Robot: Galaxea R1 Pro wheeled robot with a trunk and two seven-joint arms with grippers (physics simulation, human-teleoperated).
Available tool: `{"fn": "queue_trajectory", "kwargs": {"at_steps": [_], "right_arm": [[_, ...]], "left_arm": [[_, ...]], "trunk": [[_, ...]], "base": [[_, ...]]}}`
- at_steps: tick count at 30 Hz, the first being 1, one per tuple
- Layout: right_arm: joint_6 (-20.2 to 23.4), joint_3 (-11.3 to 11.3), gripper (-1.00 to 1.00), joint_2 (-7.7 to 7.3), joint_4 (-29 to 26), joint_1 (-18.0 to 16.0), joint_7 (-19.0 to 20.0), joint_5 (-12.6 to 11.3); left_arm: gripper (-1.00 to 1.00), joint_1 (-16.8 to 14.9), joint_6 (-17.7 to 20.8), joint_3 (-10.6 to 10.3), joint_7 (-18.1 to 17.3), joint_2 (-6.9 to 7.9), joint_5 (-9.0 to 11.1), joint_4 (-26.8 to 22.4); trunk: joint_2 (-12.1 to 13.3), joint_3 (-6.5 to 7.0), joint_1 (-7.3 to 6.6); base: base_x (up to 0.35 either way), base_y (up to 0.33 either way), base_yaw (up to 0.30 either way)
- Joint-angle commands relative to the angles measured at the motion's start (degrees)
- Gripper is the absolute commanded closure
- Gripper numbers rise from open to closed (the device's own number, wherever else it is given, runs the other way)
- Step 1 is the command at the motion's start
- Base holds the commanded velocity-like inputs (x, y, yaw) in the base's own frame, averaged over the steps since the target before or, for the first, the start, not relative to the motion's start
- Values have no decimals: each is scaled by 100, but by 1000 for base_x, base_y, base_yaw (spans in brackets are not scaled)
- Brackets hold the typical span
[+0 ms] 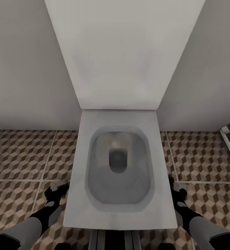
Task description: Take the four mousetraps from the cabinet in the bathroom and place them on the bathroom floor. Make sure all four end up on the same floor surface, and ensure that at least two of them are either under or directly next to the same bathroom sink.
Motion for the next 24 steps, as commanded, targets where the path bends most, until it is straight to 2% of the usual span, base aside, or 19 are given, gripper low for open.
{"fn": "queue_trajectory", "kwargs": {"at_steps": [1,24], "right_arm": [[-12,49,-100,-2,0,-1,-22,-44],[-12,49,-100,-3,0,-1,-22,-44]], "left_arm": [[-100,-1,-9,-49,38,2,21,-3],[-100,-1,-9,-52,39,4,21,-3]], "trunk": [[1,20,-3],[31,529,-62]], "base": [[0,0,0],[0,0,0]]}}
